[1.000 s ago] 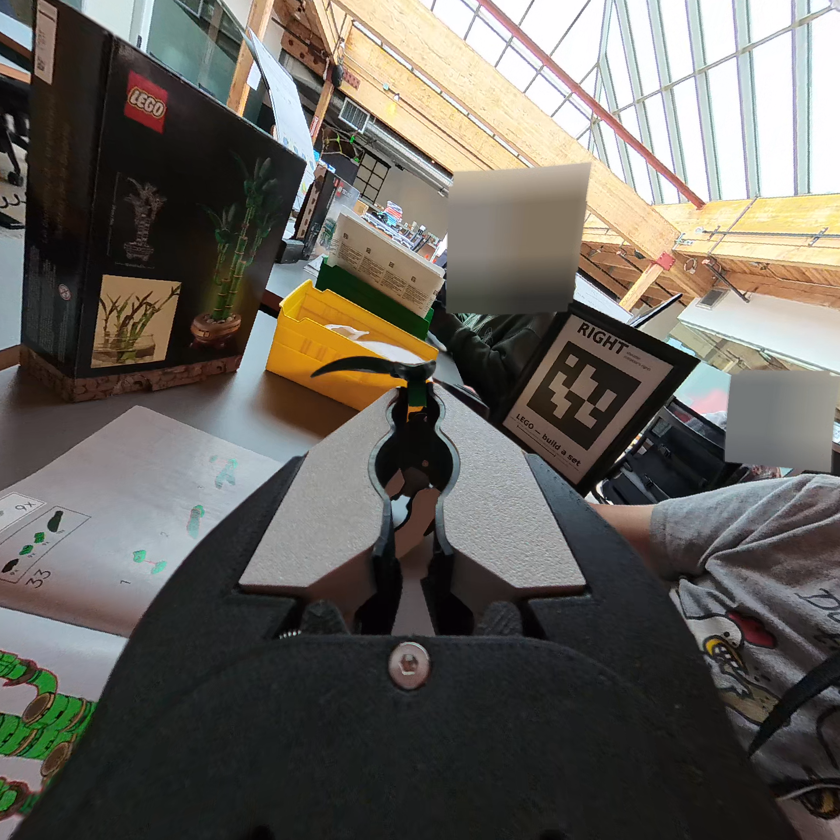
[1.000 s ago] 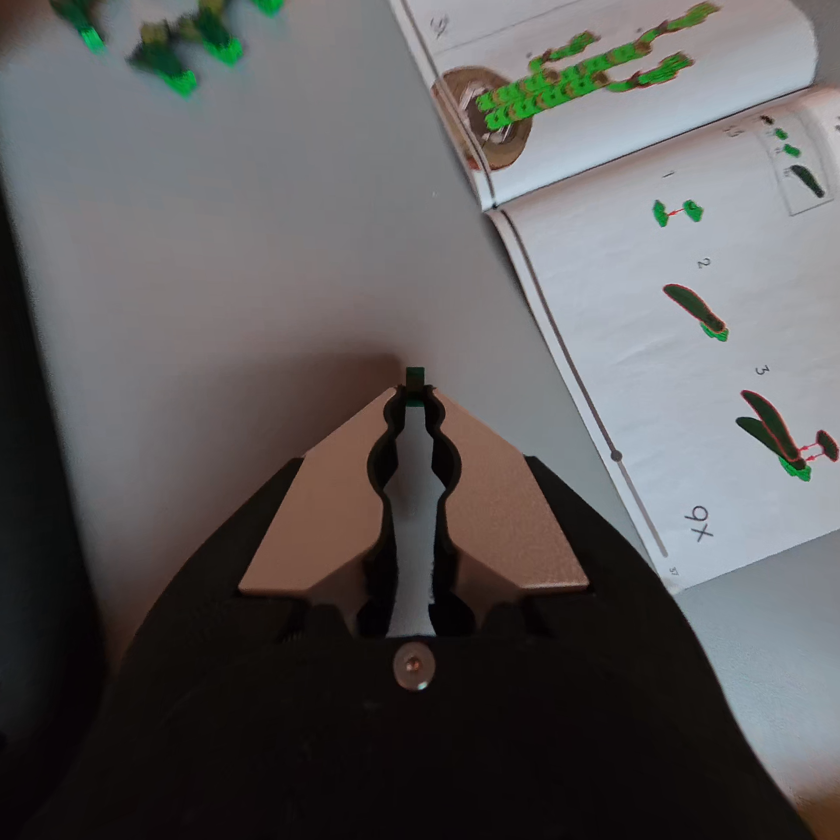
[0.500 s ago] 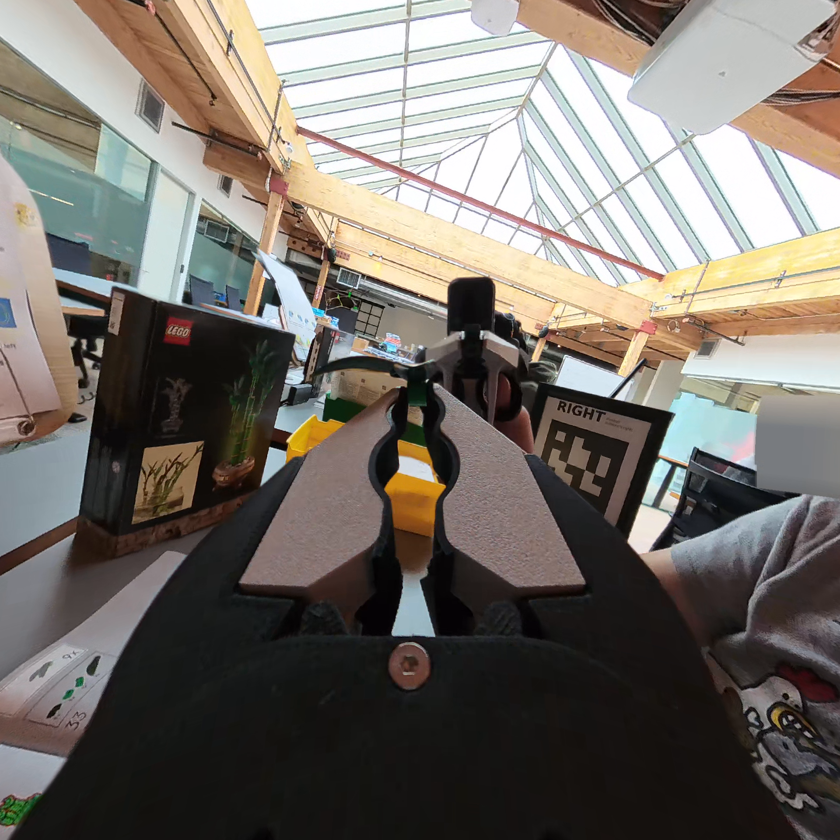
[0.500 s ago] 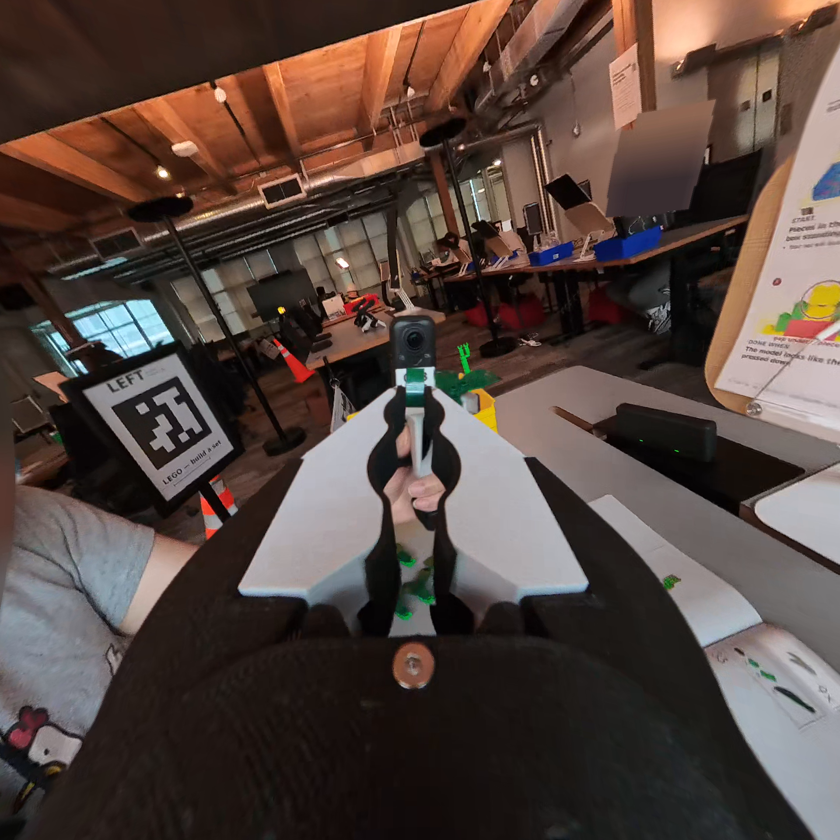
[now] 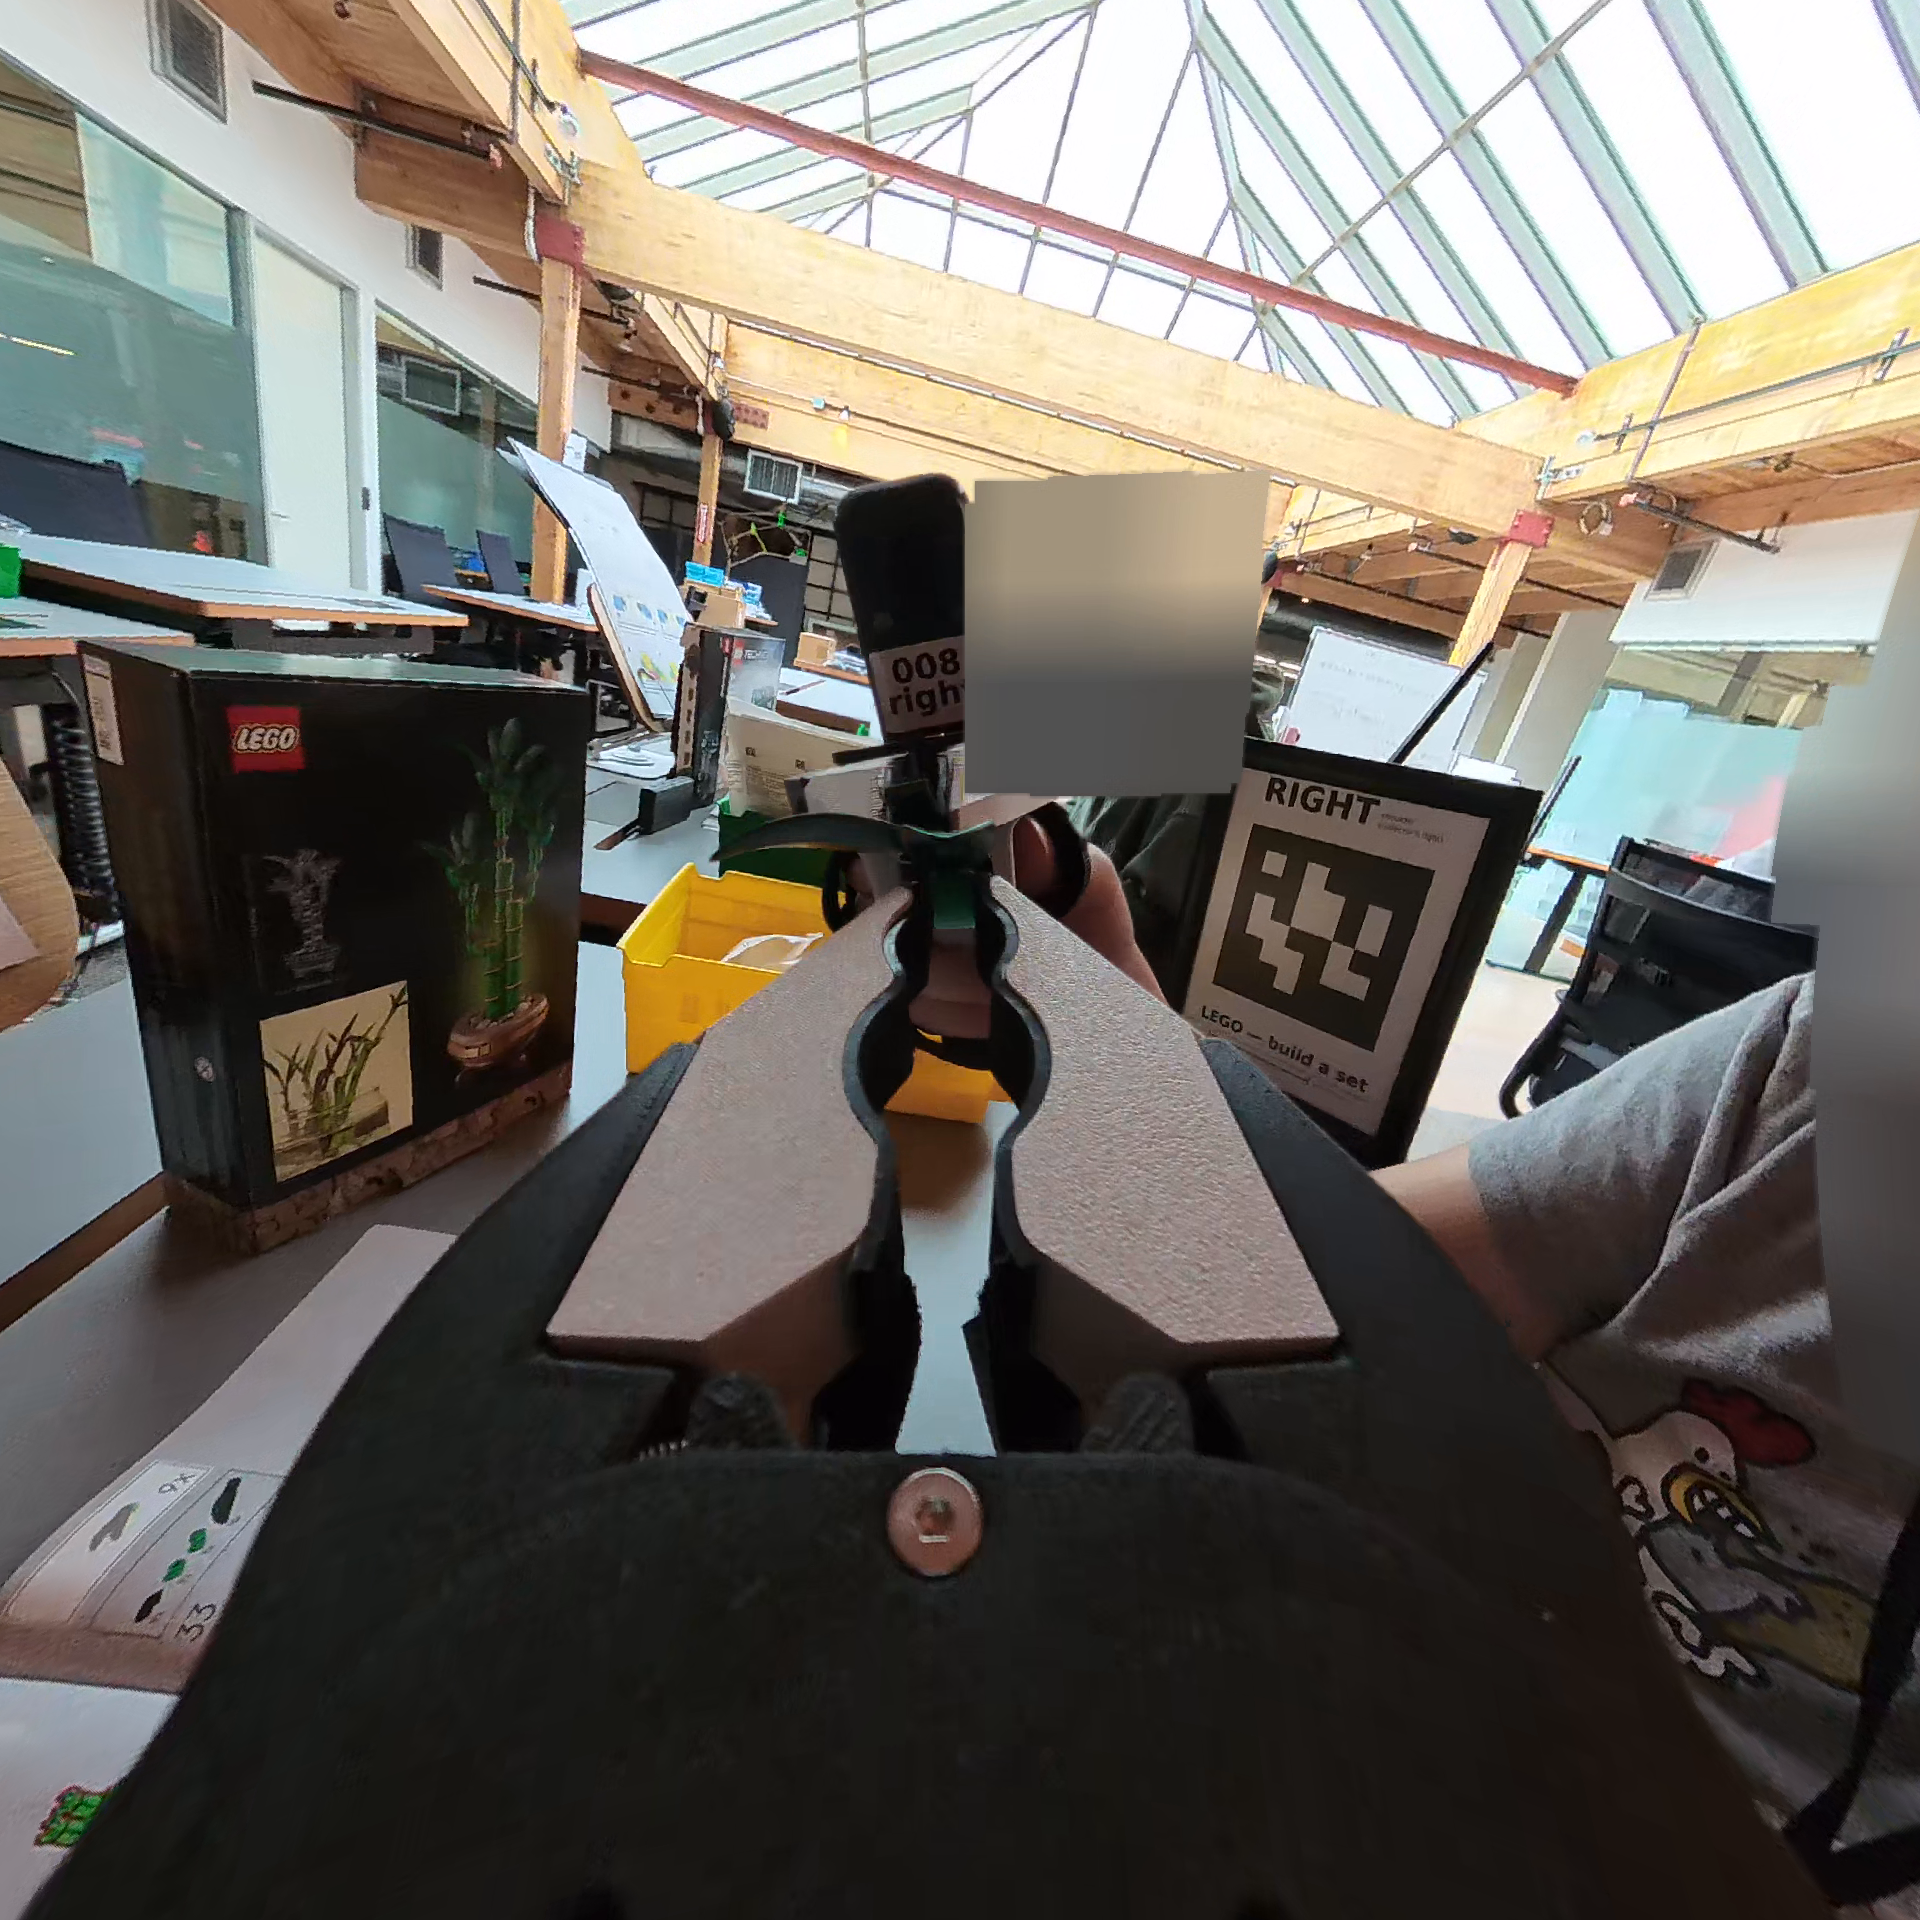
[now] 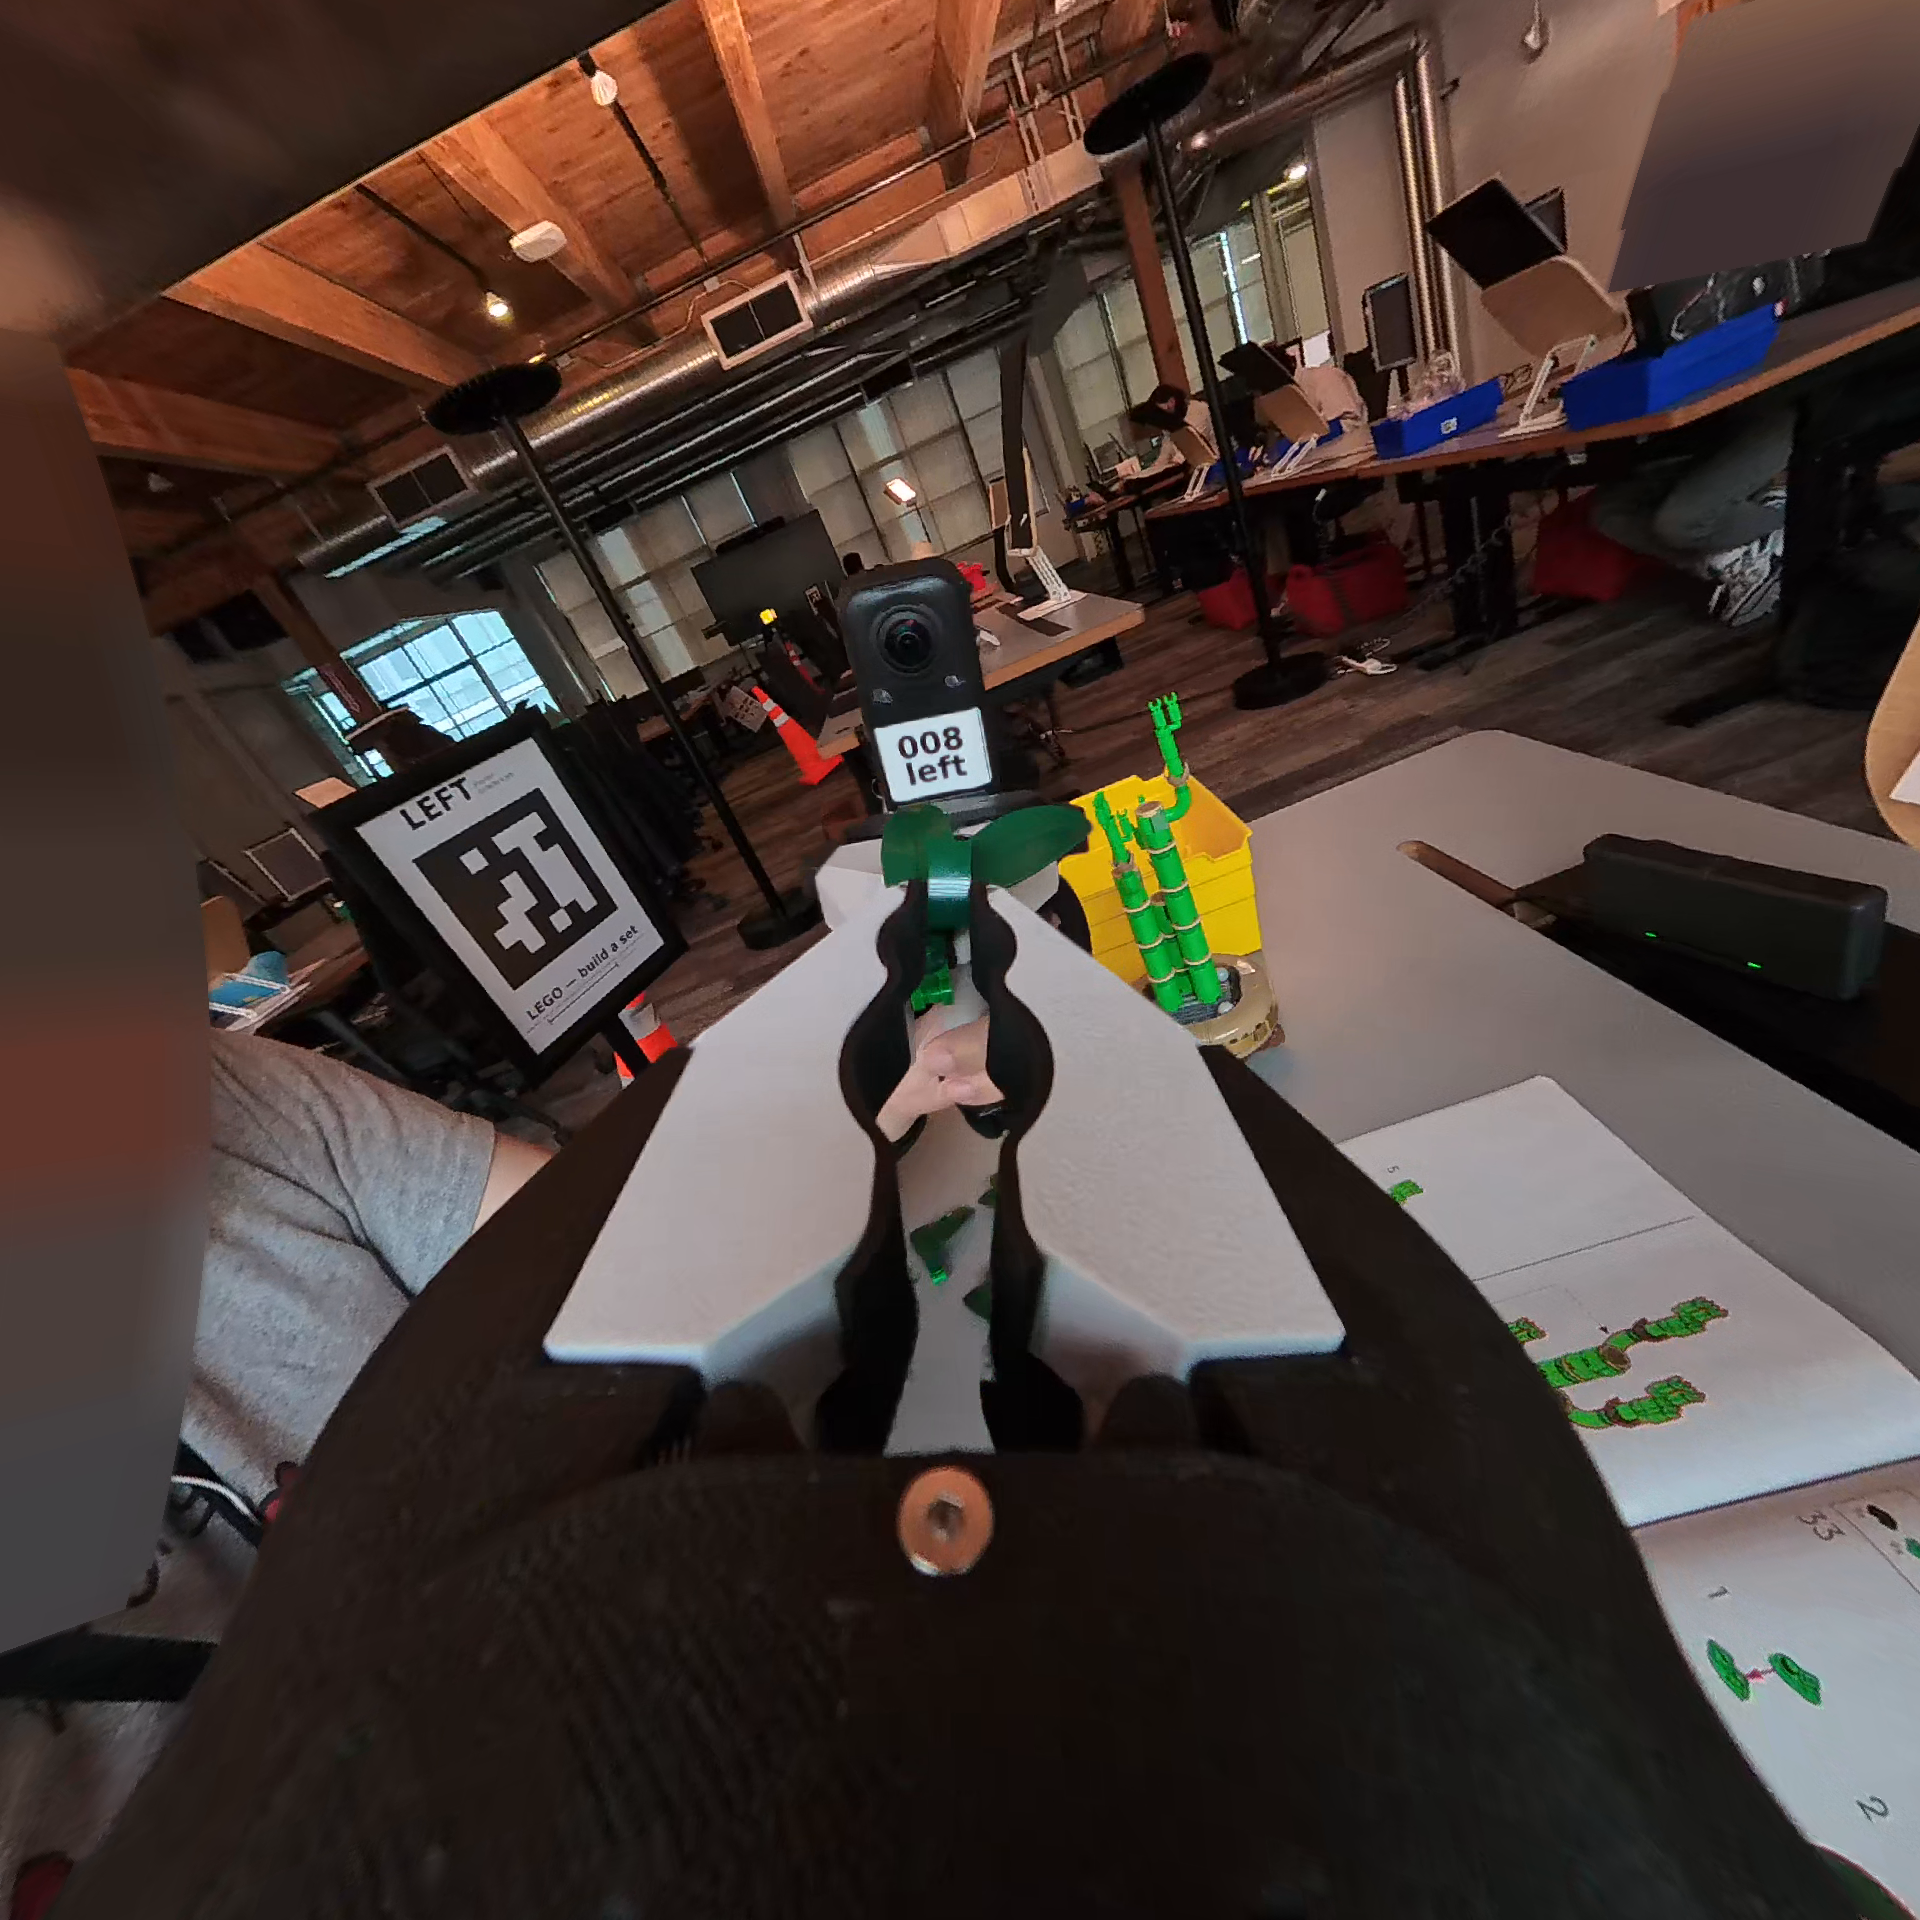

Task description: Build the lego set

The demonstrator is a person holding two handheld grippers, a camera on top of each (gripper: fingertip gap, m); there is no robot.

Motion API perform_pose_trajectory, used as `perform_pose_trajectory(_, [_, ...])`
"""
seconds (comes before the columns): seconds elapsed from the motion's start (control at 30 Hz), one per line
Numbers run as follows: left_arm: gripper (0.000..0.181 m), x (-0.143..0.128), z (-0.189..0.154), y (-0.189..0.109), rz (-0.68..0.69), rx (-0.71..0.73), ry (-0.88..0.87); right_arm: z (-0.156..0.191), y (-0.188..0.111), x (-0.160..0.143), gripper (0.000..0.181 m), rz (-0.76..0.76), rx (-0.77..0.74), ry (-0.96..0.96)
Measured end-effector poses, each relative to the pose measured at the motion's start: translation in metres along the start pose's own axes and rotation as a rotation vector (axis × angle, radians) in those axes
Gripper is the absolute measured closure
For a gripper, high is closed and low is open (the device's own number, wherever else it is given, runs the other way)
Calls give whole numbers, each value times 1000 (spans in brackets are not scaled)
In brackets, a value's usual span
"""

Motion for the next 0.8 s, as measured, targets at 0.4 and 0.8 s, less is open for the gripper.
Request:
perform_pose_trajectory(0.4, [176, 2, 0, 1, -2, 10, -51, -2, -5, -3, 175, 17, 34, 36])
perform_pose_trajectory(0.8, [176, -2, 8, -1, 45, 67, -109, -6, -3, -6, 175, 26, 23, 7])
Point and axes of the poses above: each gripper's, where its closed fingertips meet, y out along the fingers, x out of its top, z = x × y across the jaws, the point moved 3 cm from there along -y, back along the fingers, and after that the axes turned 9 degrees about y, right-handed, at the moved point
